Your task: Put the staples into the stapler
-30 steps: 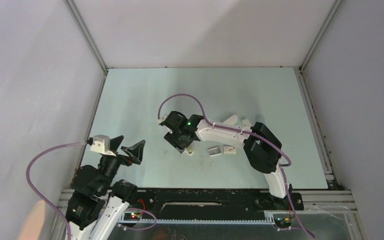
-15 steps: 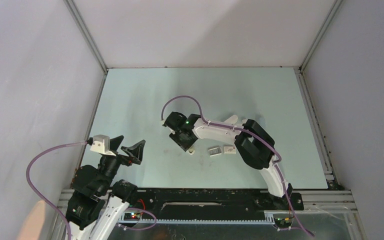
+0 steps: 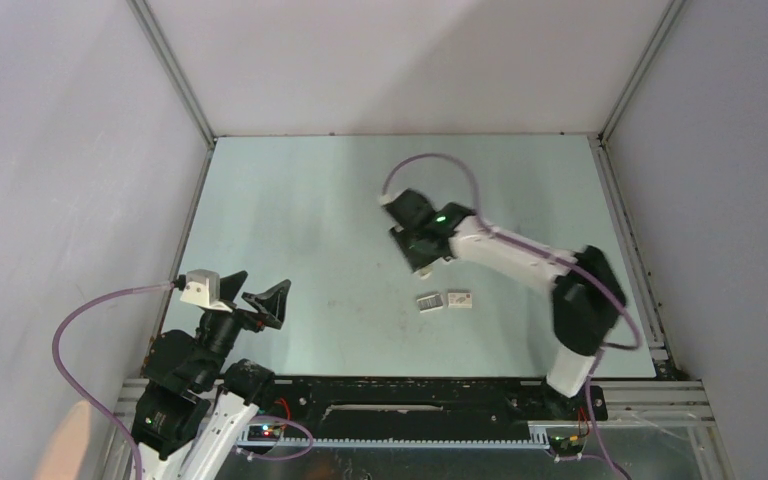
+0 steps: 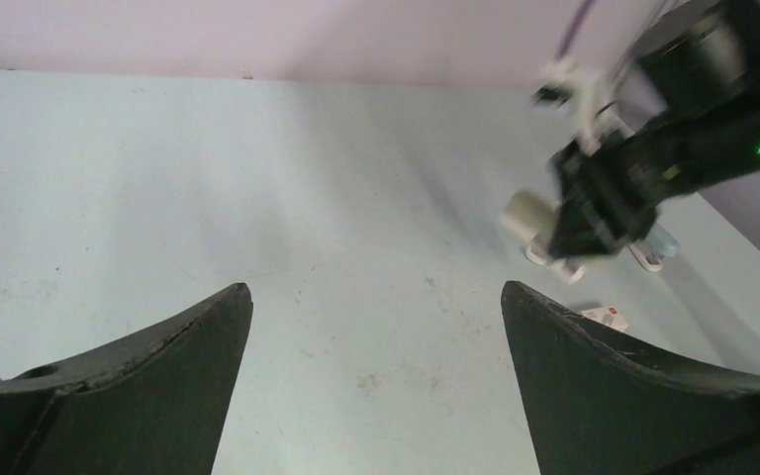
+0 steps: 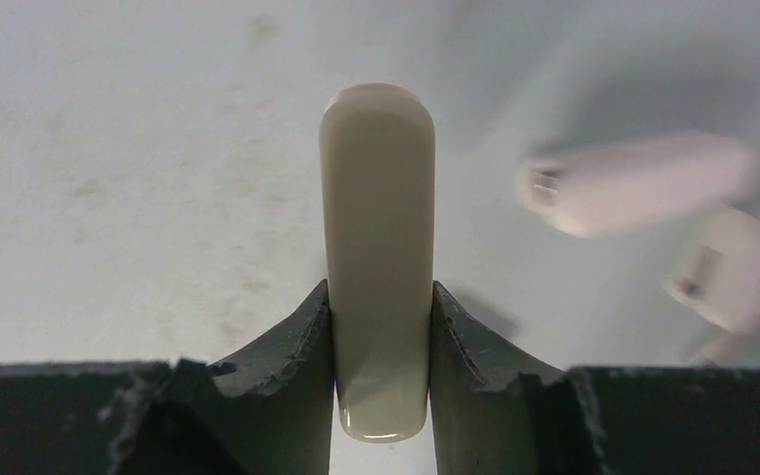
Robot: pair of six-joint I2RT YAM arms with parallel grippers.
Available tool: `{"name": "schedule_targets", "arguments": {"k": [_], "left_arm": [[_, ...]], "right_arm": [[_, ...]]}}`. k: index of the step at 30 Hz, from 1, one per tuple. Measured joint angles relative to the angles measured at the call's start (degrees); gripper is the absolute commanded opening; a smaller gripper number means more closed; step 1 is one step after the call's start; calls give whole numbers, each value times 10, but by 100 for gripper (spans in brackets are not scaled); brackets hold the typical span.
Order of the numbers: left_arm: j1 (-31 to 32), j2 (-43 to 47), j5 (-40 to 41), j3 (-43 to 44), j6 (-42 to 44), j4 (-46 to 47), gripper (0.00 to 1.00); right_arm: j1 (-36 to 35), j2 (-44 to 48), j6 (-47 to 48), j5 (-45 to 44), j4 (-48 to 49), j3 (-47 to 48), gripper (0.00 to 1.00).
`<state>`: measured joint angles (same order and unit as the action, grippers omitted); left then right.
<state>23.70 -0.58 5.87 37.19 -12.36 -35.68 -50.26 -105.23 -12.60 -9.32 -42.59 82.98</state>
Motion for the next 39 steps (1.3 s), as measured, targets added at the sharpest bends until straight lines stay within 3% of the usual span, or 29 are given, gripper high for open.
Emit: {"name": "schedule_targets", "arguments": {"k": [3, 8, 11, 16, 23, 29, 33, 39], "left_arm": [[0, 0, 0, 0, 0, 0, 100], [0, 0, 0, 0, 0, 0, 100], [0, 0, 0, 0, 0, 0, 100], [0, 0, 1, 0, 0, 0, 100], [0, 0, 5, 0, 0, 0, 100], [0, 0, 6, 0, 0, 0, 100], [0, 0, 7, 0, 0, 0, 100], [0, 0, 18, 0, 0, -1, 99]], "right_arm": [[74, 99, -27, -43, -6, -43, 16], [254, 218, -63, -116, -13, -113, 17], [358, 244, -69, -121, -14, -166, 16], [459, 231, -63, -94, -9, -216, 17], [511, 137, -45, -30, 49, -217, 24], [516, 94, -44, 0, 69, -227, 56], [516, 125, -52, 1, 72, -242, 74], [516, 296, -71, -1, 49, -264, 86]]}}
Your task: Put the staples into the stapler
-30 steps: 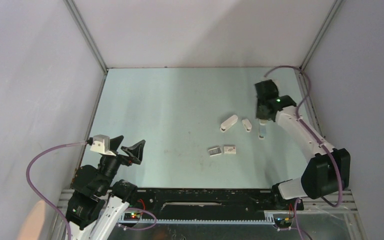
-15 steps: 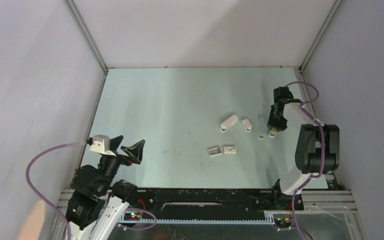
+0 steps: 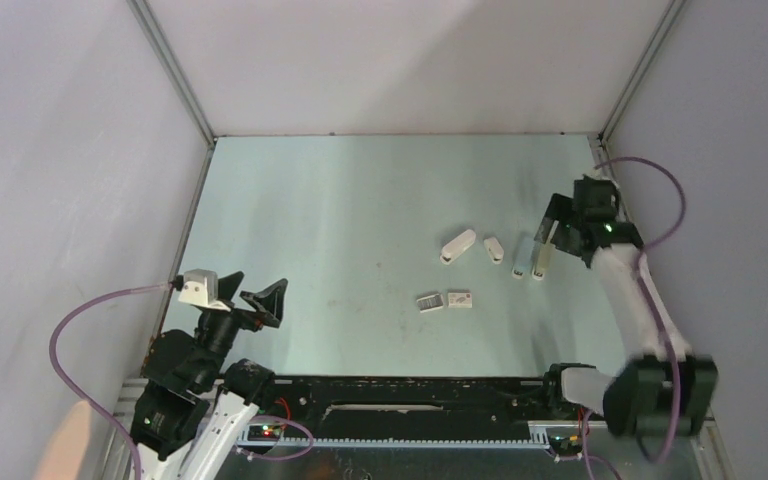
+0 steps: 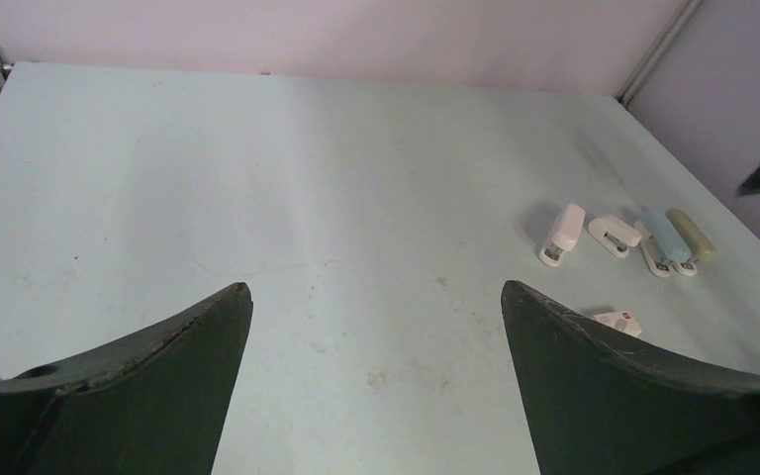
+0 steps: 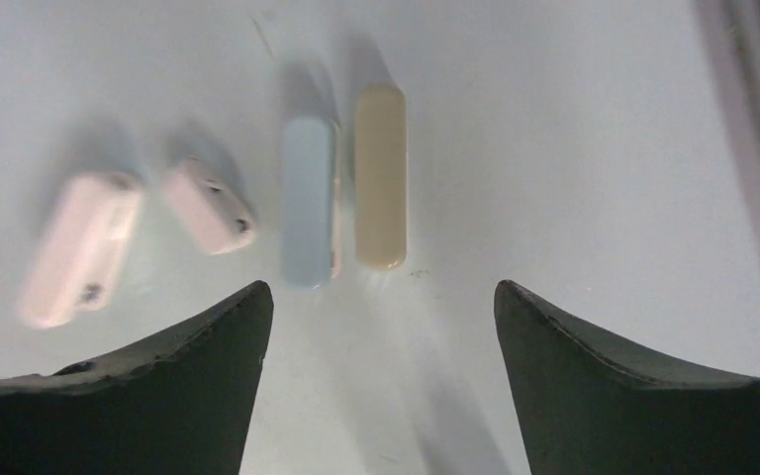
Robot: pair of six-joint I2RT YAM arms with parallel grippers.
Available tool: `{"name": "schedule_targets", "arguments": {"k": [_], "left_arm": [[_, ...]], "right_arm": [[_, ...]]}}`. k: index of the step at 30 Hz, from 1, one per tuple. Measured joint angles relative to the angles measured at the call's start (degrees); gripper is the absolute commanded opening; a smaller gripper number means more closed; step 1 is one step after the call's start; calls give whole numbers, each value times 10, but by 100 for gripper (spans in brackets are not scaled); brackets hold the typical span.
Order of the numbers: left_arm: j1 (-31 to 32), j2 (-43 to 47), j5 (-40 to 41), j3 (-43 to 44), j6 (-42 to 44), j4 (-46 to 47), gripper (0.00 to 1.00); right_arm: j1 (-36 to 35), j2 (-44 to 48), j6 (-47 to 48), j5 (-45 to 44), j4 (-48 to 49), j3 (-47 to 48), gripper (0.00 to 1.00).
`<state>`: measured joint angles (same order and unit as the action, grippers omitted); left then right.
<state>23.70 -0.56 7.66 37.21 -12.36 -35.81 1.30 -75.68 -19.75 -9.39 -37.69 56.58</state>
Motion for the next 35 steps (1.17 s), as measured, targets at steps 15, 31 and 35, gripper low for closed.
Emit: {"name": "schedule_targets", "arguments": {"k": [15, 31, 35], "left_arm": [[0, -19, 92, 162, 7, -59, 98], [0, 2, 187, 114, 2, -87, 98], [0, 2, 187, 113, -1, -89, 98]], "right_arm": [[0, 645, -12, -5, -87, 17, 100], [-26, 747, -9, -35, -132, 3, 100], [-35, 747, -15, -35, -133, -12, 100]]}}
